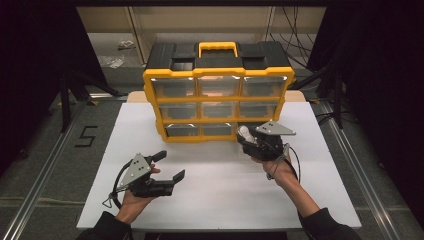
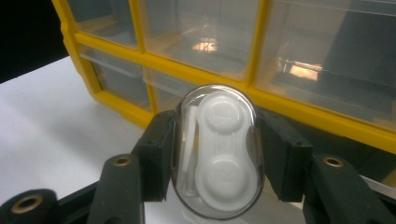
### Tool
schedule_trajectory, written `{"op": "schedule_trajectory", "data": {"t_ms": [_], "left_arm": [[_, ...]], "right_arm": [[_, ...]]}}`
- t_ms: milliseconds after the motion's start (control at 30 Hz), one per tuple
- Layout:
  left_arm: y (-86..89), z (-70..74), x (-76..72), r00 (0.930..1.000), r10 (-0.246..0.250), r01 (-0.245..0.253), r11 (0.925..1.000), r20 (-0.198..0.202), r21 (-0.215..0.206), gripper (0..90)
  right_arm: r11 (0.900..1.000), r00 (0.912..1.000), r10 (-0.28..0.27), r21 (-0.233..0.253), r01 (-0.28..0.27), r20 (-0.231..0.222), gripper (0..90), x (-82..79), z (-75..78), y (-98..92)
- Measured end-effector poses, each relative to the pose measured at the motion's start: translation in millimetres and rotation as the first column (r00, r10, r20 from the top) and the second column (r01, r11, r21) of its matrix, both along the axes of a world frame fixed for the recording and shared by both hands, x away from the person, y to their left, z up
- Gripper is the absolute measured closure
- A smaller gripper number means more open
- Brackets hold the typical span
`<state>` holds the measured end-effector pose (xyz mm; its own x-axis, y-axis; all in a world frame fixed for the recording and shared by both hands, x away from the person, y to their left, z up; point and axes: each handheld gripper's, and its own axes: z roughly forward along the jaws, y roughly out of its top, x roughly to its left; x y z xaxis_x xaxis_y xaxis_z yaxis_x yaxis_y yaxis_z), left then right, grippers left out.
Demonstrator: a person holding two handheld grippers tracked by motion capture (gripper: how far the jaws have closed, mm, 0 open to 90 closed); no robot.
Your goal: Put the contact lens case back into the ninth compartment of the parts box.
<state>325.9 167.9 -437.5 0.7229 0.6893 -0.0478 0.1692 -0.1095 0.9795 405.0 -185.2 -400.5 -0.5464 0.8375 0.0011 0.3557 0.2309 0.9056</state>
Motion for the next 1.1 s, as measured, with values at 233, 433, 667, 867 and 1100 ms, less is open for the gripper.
{"op": "schedule_trajectory", "data": {"t_ms": [233,433,667,867,1100], "left_arm": [[0.0,0.0,0.2,1.0,0.0,0.0,1.0,-0.001,0.0,11.9],[0.0,0.0,0.3,1.0,0.0,0.0,1.0,-0.001,0.0,12.0],[0.1,0.1,0.2,1.0,0.0,0.0,1.0,0.0,0.0,12.0],[0.1,0.2,0.1,1.0,0.0,0.0,1.0,0.0,-0.001,12.0],[0.2,0.3,0.1,1.0,-0.001,0.001,1.0,0.001,-0.001,12.0]], "right_arm": [[1.0,0.9997,-0.025,0.003,0.025,-0.005,49.6,4.3,-1.4,-6.3],[0.999,0.9989,-0.046,0.005,0.046,-0.012,49.6,7.4,-2.9,-11.3],[0.998,0.9978,-0.064,0.005,0.064,-0.019,49.6,10.2,-4.6,-15.6],[0.997,0.9971,-0.073,0.006,0.074,-0.018,49.6,11.3,-4.1,-18.8],[0.997,0.9963,-0.081,0.004,0.081,-0.029,49.6,13.5,-5.3,-22.4]]}}
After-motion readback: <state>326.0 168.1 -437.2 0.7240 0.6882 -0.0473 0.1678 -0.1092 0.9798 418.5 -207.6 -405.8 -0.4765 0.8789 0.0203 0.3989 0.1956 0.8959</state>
